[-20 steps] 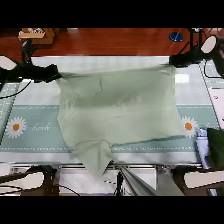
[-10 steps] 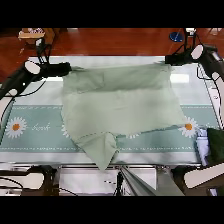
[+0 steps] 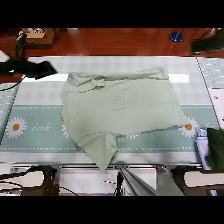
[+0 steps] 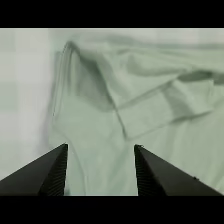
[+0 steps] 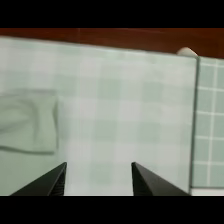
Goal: Fold the shirts.
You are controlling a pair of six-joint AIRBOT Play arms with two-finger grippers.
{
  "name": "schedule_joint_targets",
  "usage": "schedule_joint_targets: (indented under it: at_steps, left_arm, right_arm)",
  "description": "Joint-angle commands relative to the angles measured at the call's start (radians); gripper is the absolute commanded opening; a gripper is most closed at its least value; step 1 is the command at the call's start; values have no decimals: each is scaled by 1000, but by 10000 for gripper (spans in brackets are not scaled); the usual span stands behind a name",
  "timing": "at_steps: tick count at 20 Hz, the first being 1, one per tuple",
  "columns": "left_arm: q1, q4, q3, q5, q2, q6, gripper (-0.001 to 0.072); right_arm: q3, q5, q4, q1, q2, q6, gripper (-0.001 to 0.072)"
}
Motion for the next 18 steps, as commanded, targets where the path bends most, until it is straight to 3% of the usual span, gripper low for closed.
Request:
schedule_joint_targets:
  at_steps: [1,5,8,9,13,18]
  left_arm:
    - [123,21,-62,-434,50,-12,491]
    - [140,-43,-414,-411,200,-9,533]
    - [139,-56,-607,-392,293,-2,568]
    - [139,-89,-654,-393,308,-4,707]
    - [96,-162,-782,-357,314,-5,709]
    - [-63,-164,-868,-198,313,-72,708]
  right_arm:
    - [26,254,-95,-112,80,8,499]
    - [-81,409,224,-311,80,-60,500]
    - [-226,430,395,-426,80,-99,548]
    - [-262,423,418,-447,80,-115,548]
    - [-350,373,412,-476,80,-138,545]
    - [-371,335,415,-476,80,-148,530]
